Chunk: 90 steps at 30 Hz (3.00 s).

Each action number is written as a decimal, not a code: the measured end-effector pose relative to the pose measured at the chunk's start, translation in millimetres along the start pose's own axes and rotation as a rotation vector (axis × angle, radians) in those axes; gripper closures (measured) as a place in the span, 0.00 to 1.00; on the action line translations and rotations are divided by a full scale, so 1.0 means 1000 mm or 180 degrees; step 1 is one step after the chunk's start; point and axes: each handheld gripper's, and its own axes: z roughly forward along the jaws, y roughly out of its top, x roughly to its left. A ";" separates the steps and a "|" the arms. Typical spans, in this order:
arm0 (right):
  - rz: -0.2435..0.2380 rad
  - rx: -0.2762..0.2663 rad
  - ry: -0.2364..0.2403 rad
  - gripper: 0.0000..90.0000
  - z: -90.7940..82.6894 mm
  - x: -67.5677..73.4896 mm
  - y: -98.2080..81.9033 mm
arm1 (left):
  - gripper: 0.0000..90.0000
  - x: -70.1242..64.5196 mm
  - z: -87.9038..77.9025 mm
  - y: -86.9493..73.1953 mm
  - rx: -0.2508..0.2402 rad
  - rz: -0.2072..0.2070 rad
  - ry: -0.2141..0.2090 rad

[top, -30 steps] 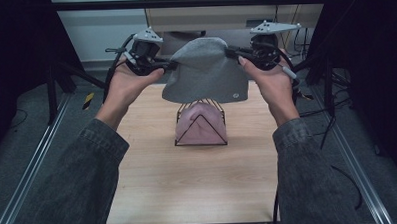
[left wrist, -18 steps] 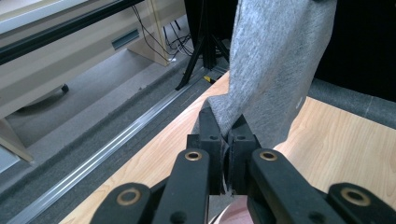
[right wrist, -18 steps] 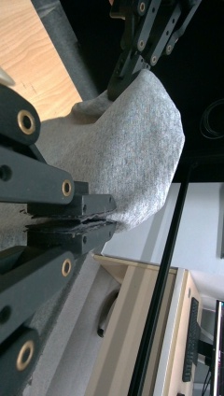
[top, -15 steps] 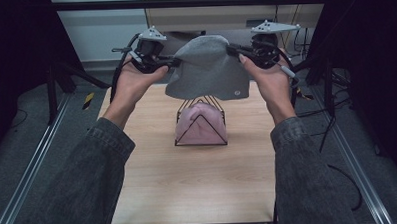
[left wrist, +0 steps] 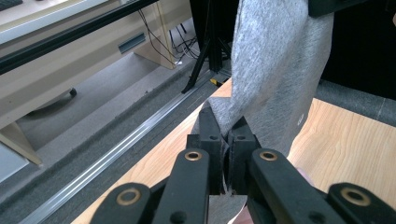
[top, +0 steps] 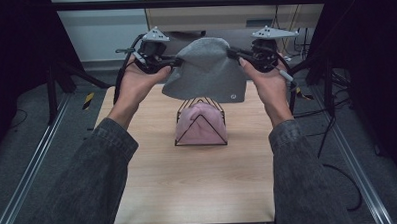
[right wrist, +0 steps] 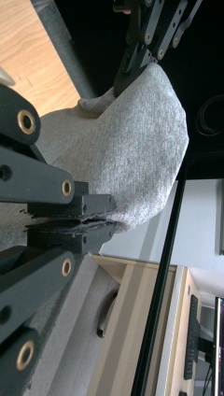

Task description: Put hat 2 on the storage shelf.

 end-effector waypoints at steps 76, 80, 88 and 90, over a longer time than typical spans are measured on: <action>0.0149 0.0988 0.0051 0.95 0.057 0.001 -0.137 | 0.97 -0.009 0.079 -0.132 0.0692 -0.0363 -0.0149; 0.0167 0.1006 0.0045 0.94 0.058 0.001 -0.139 | 0.93 -0.010 0.081 -0.134 0.0692 -0.0371 -0.0144; 0.0120 0.0894 -0.0097 0.57 0.028 0.001 -0.131 | 0.49 -0.012 0.049 -0.133 0.0491 -0.0419 0.0132; 0.0111 0.0866 -0.0154 0.51 0.012 0.002 -0.130 | 0.43 -0.016 0.037 -0.136 0.0489 -0.0351 0.0134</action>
